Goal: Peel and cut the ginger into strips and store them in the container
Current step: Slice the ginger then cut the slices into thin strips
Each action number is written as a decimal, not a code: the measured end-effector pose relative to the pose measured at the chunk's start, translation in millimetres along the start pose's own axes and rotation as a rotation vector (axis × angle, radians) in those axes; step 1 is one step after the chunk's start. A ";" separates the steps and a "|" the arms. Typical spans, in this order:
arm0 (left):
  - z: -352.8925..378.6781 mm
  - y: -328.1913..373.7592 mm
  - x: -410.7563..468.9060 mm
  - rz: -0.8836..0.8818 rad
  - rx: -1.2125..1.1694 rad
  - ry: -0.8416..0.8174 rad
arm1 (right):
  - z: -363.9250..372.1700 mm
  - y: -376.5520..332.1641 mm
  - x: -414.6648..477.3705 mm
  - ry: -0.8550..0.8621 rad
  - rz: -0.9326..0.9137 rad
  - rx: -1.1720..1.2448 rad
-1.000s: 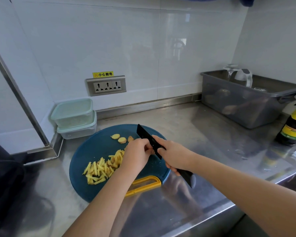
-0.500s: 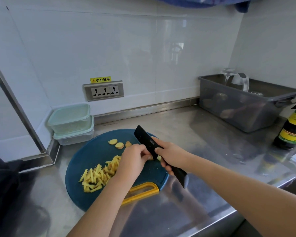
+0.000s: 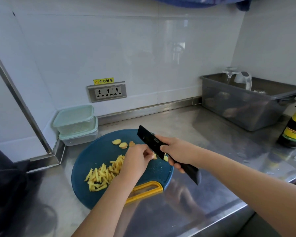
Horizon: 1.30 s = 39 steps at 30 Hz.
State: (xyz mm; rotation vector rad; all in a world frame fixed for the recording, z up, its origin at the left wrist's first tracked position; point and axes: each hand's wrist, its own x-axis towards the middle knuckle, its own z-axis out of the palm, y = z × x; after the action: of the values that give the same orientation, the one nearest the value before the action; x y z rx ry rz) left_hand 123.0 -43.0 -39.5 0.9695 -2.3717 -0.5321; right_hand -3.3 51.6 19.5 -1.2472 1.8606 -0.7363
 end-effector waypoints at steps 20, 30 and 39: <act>-3.9 2.9 1.3 -0.004 -0.019 -0.027 | 2.0 -1.4 0.0 -0.024 0.095 0.055; -2.5 2.3 1.1 -0.017 -0.019 -0.019 | 24.2 2.1 3.9 0.069 0.016 -0.107; -0.9 8.8 -2.3 -0.015 0.053 -0.015 | 37.6 0.4 14.4 0.183 -0.058 -0.295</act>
State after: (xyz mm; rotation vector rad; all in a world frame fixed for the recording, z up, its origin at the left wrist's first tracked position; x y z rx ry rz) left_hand 120.3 -35.6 -34.8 1.0103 -2.4050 -0.4853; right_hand 24.7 36.6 -5.2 -1.4644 2.1496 -0.6406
